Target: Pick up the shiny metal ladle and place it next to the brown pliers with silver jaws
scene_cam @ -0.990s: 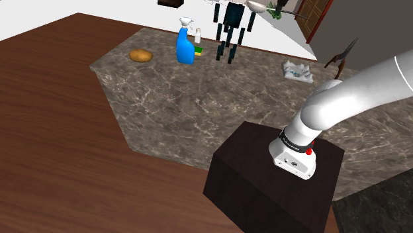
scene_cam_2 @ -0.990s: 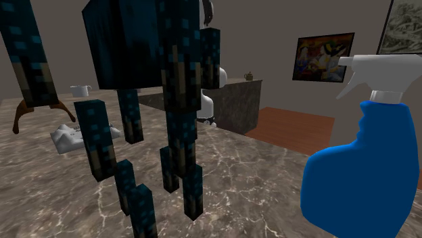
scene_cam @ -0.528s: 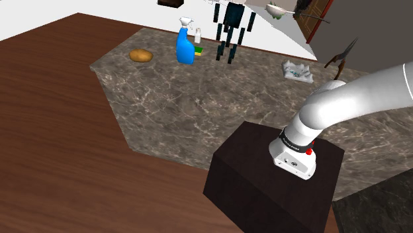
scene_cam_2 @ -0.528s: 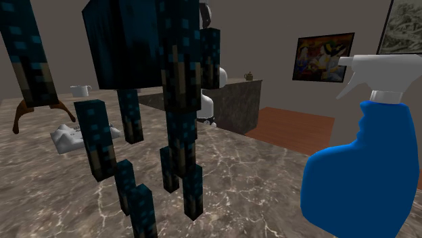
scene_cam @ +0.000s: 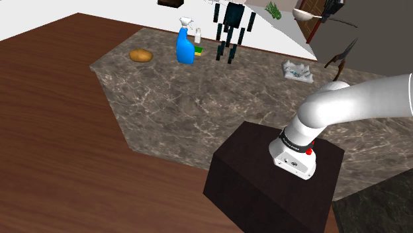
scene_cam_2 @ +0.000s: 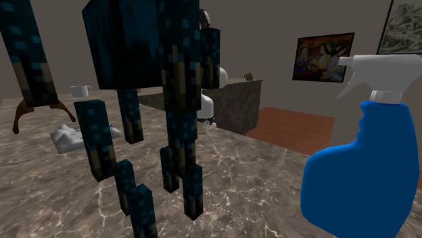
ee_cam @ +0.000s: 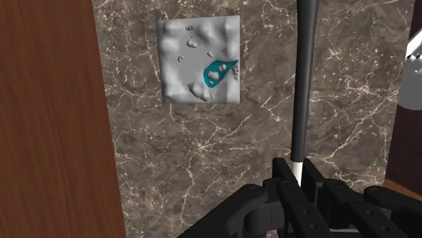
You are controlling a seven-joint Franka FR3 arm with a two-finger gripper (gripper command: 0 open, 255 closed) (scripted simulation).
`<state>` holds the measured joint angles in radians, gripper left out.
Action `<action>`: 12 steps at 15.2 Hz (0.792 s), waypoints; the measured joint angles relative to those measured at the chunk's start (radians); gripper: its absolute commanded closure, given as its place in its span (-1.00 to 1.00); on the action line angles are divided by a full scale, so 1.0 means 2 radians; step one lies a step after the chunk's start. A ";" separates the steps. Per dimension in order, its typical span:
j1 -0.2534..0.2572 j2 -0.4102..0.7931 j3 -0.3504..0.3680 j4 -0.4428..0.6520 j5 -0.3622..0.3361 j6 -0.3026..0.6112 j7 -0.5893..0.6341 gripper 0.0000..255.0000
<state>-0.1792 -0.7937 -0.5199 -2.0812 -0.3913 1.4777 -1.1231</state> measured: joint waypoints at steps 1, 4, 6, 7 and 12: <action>-0.003 -0.003 -0.008 0.004 -0.005 -0.004 -0.011 1.00; -0.012 -0.015 -0.036 0.008 -0.026 -0.007 -0.046 1.00; -0.016 -0.019 -0.050 0.019 -0.037 -0.016 -0.067 1.00; -0.018 -0.021 -0.060 0.025 -0.043 -0.018 -0.079 1.00; -0.024 -0.027 -0.107 0.053 -0.073 -0.028 -0.138 1.00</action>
<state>-0.2271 -0.8486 -0.7333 -1.9746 -0.5374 1.4224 -1.3985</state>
